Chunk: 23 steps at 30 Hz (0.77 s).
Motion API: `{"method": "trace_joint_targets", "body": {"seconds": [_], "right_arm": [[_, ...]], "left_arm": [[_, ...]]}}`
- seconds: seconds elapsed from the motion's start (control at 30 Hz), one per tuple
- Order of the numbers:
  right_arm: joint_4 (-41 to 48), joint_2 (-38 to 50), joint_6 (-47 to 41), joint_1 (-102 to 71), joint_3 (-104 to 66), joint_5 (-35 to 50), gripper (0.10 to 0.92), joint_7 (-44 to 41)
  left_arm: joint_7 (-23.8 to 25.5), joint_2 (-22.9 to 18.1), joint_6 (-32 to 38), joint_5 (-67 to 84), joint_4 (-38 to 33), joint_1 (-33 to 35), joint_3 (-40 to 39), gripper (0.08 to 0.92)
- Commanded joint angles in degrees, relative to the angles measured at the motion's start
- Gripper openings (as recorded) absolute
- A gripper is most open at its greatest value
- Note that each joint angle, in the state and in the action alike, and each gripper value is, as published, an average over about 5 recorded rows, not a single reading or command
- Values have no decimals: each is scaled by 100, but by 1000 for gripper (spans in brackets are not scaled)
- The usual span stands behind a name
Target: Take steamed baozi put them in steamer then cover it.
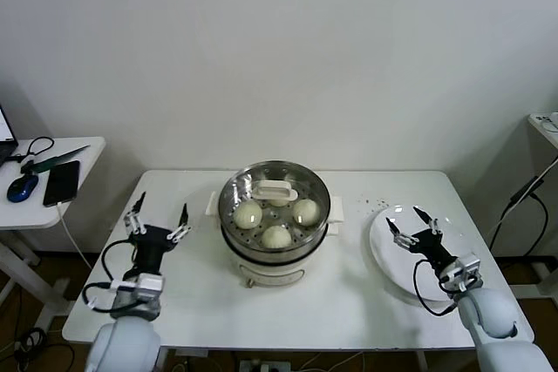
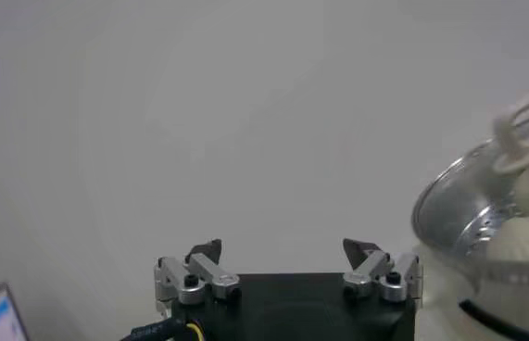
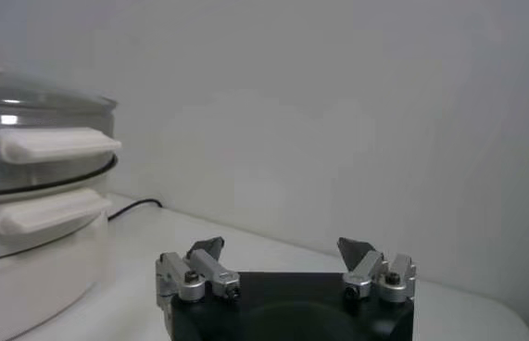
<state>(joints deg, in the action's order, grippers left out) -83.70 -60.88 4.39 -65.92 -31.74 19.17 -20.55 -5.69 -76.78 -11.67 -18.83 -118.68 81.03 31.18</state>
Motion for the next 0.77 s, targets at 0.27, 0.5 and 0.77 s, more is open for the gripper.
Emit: {"method": "trace_joint_targets", "body": {"seconds": [0.27, 0.5, 0.77], "right_arm": [[-671, -51, 95, -577, -235, 163, 823, 106], [-728, -80, 125, -658, -240, 181, 823, 103], [-698, -128, 143, -607, -181, 172, 823, 93]], "left_arm": [[98, -363, 1340, 2379, 358, 964, 983, 823], [114, -379, 1352, 2415, 315, 1032, 965, 823], [119, -361, 1312, 2453, 227, 1105, 1043, 823]]}}
